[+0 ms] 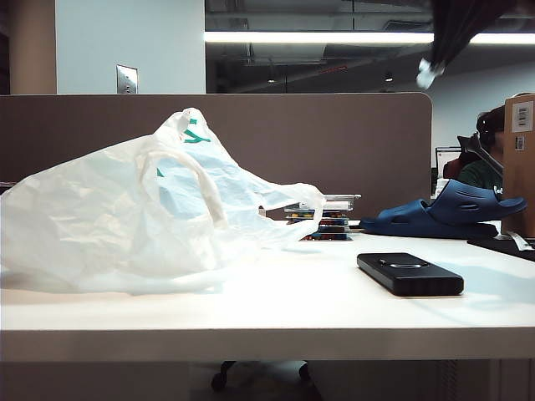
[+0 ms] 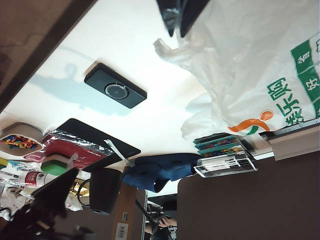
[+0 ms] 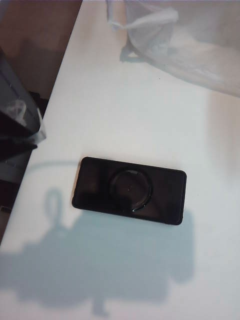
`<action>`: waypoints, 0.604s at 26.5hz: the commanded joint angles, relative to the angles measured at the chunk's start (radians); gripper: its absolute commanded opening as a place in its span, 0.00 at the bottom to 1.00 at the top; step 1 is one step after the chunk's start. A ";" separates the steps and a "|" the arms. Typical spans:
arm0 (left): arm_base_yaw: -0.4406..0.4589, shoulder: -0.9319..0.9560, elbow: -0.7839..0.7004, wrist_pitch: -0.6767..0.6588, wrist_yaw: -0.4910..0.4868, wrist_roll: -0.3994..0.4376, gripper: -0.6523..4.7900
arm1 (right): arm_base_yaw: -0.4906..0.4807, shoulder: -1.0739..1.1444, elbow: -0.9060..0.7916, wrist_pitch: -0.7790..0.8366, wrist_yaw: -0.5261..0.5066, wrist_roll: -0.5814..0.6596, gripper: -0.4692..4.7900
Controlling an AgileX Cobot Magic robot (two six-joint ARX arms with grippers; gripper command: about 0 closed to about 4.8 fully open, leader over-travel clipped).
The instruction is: Put the power bank into the bag.
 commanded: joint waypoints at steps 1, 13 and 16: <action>0.000 0.001 0.005 0.005 0.006 0.004 0.11 | 0.011 0.047 0.006 0.030 0.010 0.005 0.14; 0.000 0.001 0.005 0.005 0.007 0.004 0.11 | 0.031 0.146 0.002 0.074 0.115 0.058 0.86; 0.000 0.001 0.005 0.005 0.008 0.004 0.11 | 0.049 0.147 -0.003 0.107 0.150 0.077 0.98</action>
